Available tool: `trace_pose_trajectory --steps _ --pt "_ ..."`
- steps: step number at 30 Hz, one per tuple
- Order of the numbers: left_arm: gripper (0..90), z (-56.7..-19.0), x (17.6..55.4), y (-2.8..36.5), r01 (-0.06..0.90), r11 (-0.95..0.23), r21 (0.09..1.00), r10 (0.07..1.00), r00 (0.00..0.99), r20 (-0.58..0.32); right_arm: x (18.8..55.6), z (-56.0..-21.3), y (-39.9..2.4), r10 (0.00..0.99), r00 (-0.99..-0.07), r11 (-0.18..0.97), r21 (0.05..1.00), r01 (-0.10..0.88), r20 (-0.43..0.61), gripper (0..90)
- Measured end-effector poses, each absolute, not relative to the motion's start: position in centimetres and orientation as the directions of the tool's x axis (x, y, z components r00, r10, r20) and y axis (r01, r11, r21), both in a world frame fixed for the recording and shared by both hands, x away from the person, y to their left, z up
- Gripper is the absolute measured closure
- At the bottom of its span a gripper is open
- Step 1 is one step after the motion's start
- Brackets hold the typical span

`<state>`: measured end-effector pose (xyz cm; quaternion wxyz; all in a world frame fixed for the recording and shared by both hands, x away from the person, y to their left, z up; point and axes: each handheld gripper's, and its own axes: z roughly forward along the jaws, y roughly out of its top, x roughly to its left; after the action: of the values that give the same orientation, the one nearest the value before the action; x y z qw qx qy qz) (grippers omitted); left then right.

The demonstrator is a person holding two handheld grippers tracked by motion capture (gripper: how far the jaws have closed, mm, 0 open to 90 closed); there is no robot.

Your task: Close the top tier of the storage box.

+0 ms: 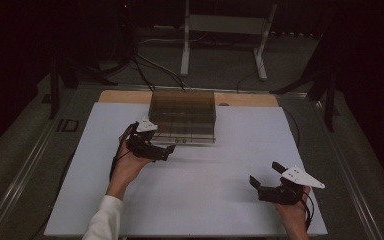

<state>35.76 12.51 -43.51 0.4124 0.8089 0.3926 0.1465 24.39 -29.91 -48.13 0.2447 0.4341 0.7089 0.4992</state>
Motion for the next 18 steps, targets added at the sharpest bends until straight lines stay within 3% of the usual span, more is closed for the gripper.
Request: trace_pose_trajectory --steps 6,7,8,11,12,14,16,17,18 --pt "8.2 -43.6 35.6 12.1 0.516 -0.371 0.772 0.770 0.636 -0.055 24.4 -48.1 -29.9 0.860 -0.504 0.125 0.921 0.370 0.085 0.0" --pt "24.6 -43.6 35.6 12.1 0.517 -0.373 0.771 0.770 0.636 -0.054 24.4 -48.1 -29.9 0.860 -0.504 0.125 0.920 0.371 0.086 0.0" --pt "24.6 -43.6 35.6 12.1 0.519 -0.373 0.769 0.768 0.638 -0.058 24.4 -48.1 -29.9 0.860 -0.504 0.125 0.920 0.371 0.086 0.0" --pt "52.4 -43.9 35.6 12.0 0.519 -0.381 0.765 0.760 0.647 -0.061 24.4 -48.1 -29.9 0.859 -0.505 0.126 0.920 0.370 0.085 0.0" --pt "52.4 -44.0 35.7 11.9 0.523 -0.381 0.763 0.760 0.646 -0.064 24.4 -48.1 -29.9 0.859 -0.505 0.126 0.920 0.370 0.085 0.0" --pt "62.9 -44.3 35.7 11.8 0.521 -0.385 0.762 0.752 0.656 -0.069 24.4 -48.1 -29.9 0.859 -0.504 0.124 0.920 0.372 0.087 0.0" --pt "79.0 -44.6 35.7 11.5 0.524 -0.386 0.759 0.759 0.648 -0.061 24.4 -48.1 -29.9 0.859 -0.505 0.126 0.921 0.370 0.085 0.0" --pt "79.0 -44.7 35.8 11.5 0.524 -0.382 0.761 0.759 0.647 -0.064 24.4 -48.1 -29.9 0.859 -0.505 0.126 0.921 0.370 0.085 0.0" --pt "84.5 -44.7 35.8 11.5 0.525 -0.384 0.760 0.756 0.651 -0.068 24.4 -48.1 -29.9 0.859 -0.504 0.125 0.920 0.370 0.086 0.0"
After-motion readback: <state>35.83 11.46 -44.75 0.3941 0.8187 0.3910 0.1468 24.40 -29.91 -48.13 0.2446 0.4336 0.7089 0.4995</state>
